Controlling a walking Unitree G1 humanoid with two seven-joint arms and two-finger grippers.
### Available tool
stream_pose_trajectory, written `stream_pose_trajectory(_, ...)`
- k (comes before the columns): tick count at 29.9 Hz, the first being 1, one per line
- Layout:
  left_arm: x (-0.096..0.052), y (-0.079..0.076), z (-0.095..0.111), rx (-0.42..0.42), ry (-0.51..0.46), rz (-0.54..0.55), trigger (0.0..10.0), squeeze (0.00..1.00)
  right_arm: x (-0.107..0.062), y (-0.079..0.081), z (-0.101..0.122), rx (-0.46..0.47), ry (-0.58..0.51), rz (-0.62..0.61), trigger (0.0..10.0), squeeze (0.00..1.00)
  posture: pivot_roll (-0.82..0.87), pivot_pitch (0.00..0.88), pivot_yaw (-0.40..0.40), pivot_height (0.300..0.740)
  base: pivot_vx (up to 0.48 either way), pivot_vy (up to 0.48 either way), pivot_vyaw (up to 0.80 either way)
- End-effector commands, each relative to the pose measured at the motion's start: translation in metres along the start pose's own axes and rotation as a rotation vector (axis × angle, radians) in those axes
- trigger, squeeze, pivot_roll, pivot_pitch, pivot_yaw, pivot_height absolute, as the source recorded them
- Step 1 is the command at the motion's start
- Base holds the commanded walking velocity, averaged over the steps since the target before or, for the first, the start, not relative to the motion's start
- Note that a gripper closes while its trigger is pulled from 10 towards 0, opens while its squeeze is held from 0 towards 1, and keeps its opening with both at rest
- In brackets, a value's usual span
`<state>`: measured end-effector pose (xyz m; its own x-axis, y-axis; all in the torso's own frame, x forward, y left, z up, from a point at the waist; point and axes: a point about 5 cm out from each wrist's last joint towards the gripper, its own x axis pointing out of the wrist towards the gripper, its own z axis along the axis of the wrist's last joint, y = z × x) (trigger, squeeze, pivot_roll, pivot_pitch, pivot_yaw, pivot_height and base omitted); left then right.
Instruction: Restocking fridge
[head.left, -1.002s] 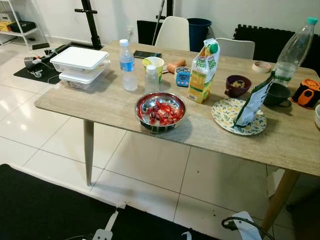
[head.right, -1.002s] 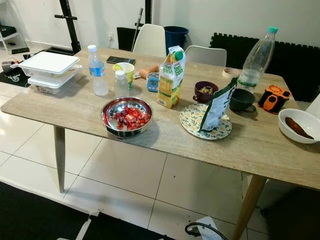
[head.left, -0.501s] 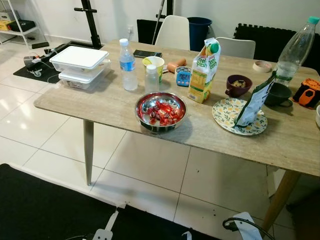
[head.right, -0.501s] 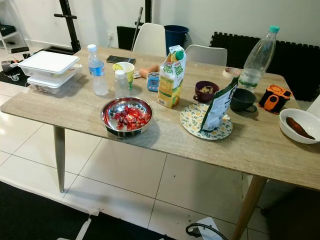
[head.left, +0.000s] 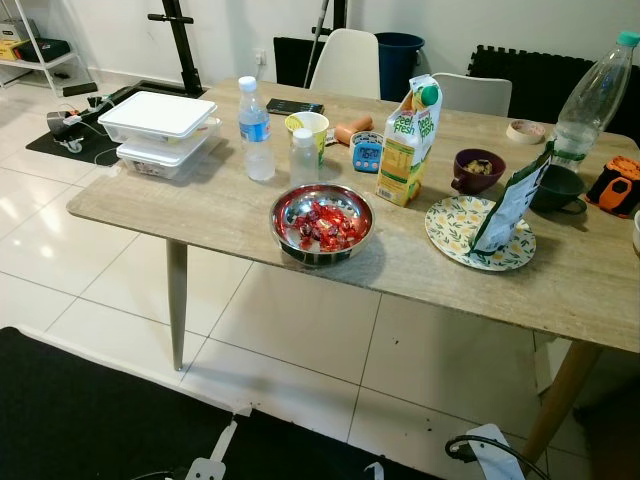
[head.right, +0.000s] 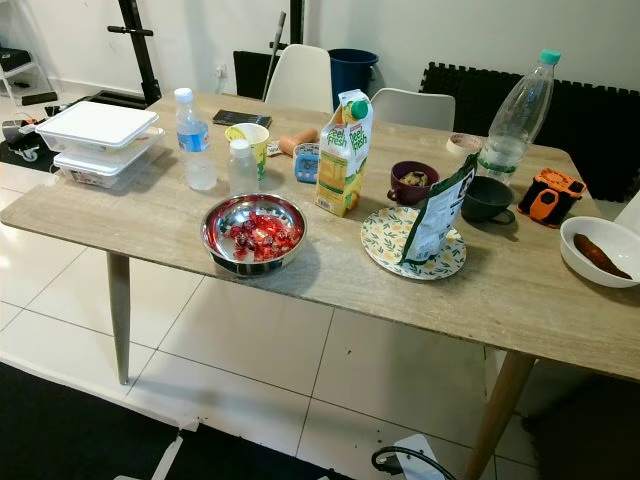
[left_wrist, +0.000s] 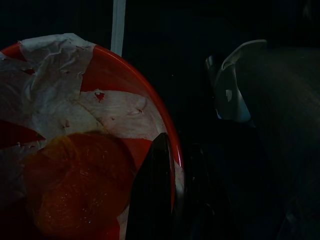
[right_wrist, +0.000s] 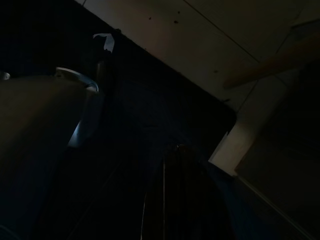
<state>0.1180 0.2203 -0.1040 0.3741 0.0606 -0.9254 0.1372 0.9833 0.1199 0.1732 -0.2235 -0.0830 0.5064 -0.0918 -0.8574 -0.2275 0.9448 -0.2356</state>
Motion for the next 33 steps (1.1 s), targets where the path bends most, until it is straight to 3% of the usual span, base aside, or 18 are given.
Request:
stream_pose_trajectory(1,0.0,-0.014,-0.008,-0.001,0.025,-0.044,10.0,0.0,-0.001,-0.004,-0.006,-0.005,0.023,-0.01,10.0,0.0,-0.05,0.09,-0.034,0.74,0.0,0.0,0.0)
stream_pose_trajectory(10,0.0,-0.011,-0.011,-0.011,0.032,-0.036,10.0,0.0,-0.001,-0.022,0.008,0.011,-0.009,-0.057,10.0,0.0,-0.06,0.081,-0.039,0.74,0.0,0.0,0.0)
stream_pose_trajectory(14,-0.001,-0.007,-0.012,-0.02,0.035,-0.026,10.0,0.0,-0.003,-0.049,0.028,0.057,-0.068,-0.13,10.0,0.0,-0.06,0.062,-0.041,0.74,0.0,0.0,0.0)
stream_pose_trajectory(17,-0.001,-0.007,-0.012,-0.02,0.035,-0.026,10.0,0.0,-0.003,-0.049,0.028,0.057,-0.068,-0.13,10.0,0.0,-0.06,0.062,-0.041,0.74,0.0,0.0,0.0)
stream_pose_trajectory(20,-0.001,-0.003,-0.011,-0.017,0.033,-0.016,10.0,0.0,-0.005,-0.061,0.043,0.09,-0.114,-0.165,10.0,0.0,-0.07,0.052,-0.037,0.74,0.0,0.0,0.0)
stream_pose_trajectory(26,-0.002,0.004,-0.008,-0.011,0.027,-0.002,10.0,0.0,-0.005,-0.06,0.051,0.102,-0.142,-0.165,10.0,0.0,-0.07,0.056,-0.034,0.74,0.0,0.0,0.0)
stream_pose_trajectory(33,-0.002,0.005,-0.013,-0.011,0.036,-0.003,10.0,0.0,-0.004,-0.054,0.042,0.11,-0.128,-0.151,10.0,0.0,-0.08,0.06,-0.03,0.74,0.0,0.0,0.0)
